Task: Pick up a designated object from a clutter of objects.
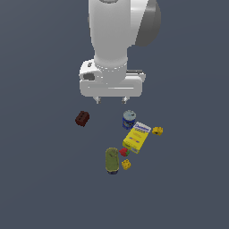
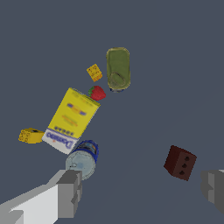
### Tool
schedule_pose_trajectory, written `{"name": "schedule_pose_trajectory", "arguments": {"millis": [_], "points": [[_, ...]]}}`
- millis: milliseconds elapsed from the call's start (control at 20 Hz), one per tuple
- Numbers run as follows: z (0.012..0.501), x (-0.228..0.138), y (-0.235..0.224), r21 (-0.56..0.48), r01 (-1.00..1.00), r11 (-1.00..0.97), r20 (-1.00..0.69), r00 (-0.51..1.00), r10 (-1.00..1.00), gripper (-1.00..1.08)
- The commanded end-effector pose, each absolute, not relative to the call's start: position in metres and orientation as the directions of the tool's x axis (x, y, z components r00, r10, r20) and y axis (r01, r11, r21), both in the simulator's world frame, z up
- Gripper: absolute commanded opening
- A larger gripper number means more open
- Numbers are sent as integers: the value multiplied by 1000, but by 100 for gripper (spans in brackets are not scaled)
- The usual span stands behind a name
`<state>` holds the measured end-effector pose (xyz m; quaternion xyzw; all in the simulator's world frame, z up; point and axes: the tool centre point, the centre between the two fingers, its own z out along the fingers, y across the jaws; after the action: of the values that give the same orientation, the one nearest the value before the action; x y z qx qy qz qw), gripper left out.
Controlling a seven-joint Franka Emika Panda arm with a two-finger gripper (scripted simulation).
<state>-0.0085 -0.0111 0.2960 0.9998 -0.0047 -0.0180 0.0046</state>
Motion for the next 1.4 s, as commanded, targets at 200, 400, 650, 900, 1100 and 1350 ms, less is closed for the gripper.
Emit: {"name": "schedule_pose_trajectory", "arguments": {"millis": [200,400,650,900,1100,1350], "points": [[296,-10,-5,15,4,-1000,-36,999,3,100],[297,-13,9,27,31,-999,-36,999,30,100],[297,-13,11,29,35,-999,-36,999,34,100],[296,-11,11,29,35,-999,-36,999,34,100],[291,-4,11,26,36,-999,-34,999,35,100],[278,13,10,22,37,-999,-31,999,36,100]]}}
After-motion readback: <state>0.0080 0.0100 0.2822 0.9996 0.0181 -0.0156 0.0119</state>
